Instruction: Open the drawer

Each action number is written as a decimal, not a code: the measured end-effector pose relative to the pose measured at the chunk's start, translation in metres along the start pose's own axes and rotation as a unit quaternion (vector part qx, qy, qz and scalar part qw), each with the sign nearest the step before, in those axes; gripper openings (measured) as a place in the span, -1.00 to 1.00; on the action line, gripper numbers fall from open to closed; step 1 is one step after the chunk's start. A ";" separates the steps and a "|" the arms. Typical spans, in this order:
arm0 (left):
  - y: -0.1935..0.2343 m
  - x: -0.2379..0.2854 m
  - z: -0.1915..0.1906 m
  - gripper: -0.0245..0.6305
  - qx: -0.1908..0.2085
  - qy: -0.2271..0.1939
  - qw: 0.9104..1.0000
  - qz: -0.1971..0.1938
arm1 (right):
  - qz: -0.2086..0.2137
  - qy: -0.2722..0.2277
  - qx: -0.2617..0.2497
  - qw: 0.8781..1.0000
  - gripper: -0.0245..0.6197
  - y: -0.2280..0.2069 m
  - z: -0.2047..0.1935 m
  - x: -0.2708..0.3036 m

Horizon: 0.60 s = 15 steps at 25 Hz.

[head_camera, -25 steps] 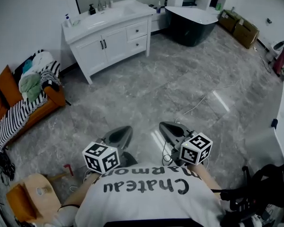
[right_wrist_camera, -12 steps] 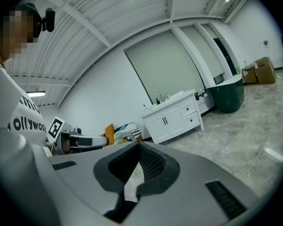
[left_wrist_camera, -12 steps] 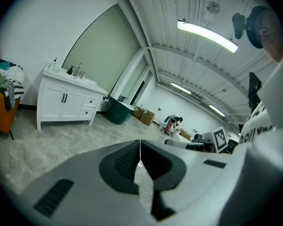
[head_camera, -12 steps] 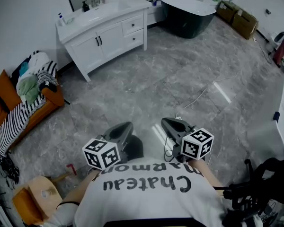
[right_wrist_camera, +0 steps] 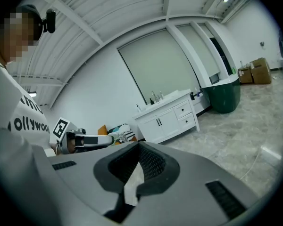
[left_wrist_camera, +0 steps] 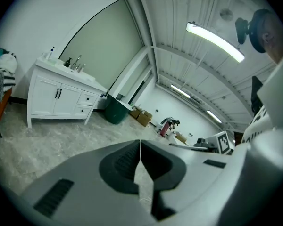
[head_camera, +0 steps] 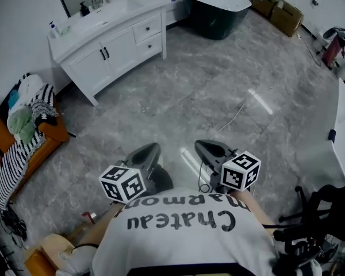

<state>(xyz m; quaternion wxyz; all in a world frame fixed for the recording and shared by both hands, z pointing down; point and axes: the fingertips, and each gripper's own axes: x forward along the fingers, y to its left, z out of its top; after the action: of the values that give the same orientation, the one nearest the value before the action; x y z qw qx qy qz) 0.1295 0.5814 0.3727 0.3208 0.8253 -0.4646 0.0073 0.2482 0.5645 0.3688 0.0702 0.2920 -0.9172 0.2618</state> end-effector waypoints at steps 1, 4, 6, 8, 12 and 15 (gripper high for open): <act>0.009 0.008 0.011 -0.89 -0.005 0.000 1.000 -0.003 | -0.003 -0.001 -0.001 1.000 -0.90 -0.005 0.007 0.009; 0.031 0.030 0.039 -0.89 -0.008 0.010 1.000 -0.018 | -0.012 -0.008 0.005 1.000 -0.90 -0.021 0.030 0.038; 0.043 0.043 0.061 -0.89 -0.003 0.013 0.999 -0.029 | -0.016 -0.013 0.010 1.000 -0.90 -0.031 0.048 0.058; 0.056 0.055 0.083 -0.89 0.005 0.013 0.999 -0.036 | -0.018 -0.018 0.008 1.000 -0.90 -0.039 0.068 0.077; 0.086 0.073 0.119 -0.89 0.018 0.021 0.999 -0.042 | -0.024 -0.027 0.005 0.999 -0.90 -0.052 0.101 0.117; 0.110 0.085 0.145 -0.89 0.021 0.025 0.998 -0.049 | -0.028 -0.026 0.010 0.999 -0.90 -0.061 0.118 0.149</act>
<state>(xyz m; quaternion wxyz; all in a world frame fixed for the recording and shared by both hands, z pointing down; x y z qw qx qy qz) 0.0521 0.3989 0.3415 0.3146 0.8533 -0.4153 0.0218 0.1638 0.3869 0.3368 0.0510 0.3251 -0.9076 0.2608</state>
